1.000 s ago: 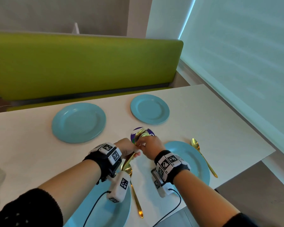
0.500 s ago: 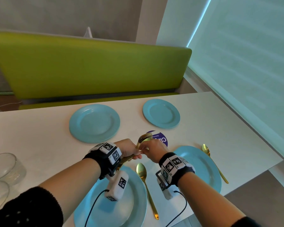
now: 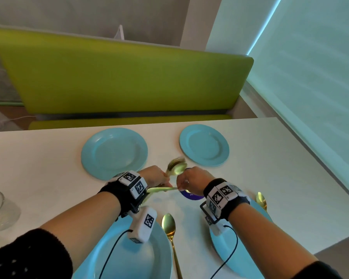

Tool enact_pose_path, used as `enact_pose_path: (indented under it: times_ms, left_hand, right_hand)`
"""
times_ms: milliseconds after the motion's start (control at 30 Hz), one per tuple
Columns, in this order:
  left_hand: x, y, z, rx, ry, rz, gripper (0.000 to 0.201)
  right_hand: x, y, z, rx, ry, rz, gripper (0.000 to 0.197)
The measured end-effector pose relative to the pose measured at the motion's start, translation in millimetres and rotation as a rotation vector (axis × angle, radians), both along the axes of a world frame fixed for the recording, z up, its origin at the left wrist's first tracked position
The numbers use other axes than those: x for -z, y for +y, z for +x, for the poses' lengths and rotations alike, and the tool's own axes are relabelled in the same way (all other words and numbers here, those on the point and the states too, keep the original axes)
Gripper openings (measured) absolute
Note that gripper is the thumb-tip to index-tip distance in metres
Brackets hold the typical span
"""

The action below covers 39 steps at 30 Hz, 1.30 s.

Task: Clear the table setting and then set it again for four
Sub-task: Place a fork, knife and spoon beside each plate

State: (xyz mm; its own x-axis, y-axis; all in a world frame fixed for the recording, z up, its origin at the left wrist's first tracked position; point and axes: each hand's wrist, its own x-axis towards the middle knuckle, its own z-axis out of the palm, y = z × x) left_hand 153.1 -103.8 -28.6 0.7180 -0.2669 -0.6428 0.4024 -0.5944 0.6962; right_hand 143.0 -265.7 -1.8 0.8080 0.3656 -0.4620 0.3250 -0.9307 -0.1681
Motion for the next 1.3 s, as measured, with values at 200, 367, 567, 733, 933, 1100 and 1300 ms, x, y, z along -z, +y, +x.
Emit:
enact_pose_path:
  times_ms: [200,367,567,733,933,1100,1300]
  left_hand:
    - [0.7,-1.2,33.9,-0.378,0.055,-0.04,0.031]
    - [2.7,-8.9,52.9,-0.488,0.024,-0.104,0.023]
    - [12.8,-19.8,66.0,-0.556,-0.024,-0.094,0.023]
    - [15.8,-23.2,82.6,-0.588,-0.047,-0.052,0.025]
    - [26.5,-20.5,101.5,-0.641,-0.059,-0.028,0.027]
    - [40.5,-17.8,106.4,-0.675,-0.05,-0.024,0.027]
    - [49.0,-21.0,112.6,-0.712,-0.019,-0.057,0.024]
  right_hand:
    - [-9.7,-77.7,58.7,0.22,-0.036,-0.058,0.022]
    - [-7.3,-136.0,106.3,0.49,-0.131,-0.206,0.038]
    - [10.9,-178.5,140.0,0.732,-0.119,-0.249,0.04]
    - [34.2,-194.2,153.0,0.73,-0.069,-0.282,0.025]
    - [56.9,-194.4,169.1,0.681,-0.019,-0.321,0.025]
    - [70.2,-196.2,177.3,0.712,0.005,-0.358,0.012]
    - [81.6,-204.0,194.3,0.872,-0.016,-0.105,0.021]
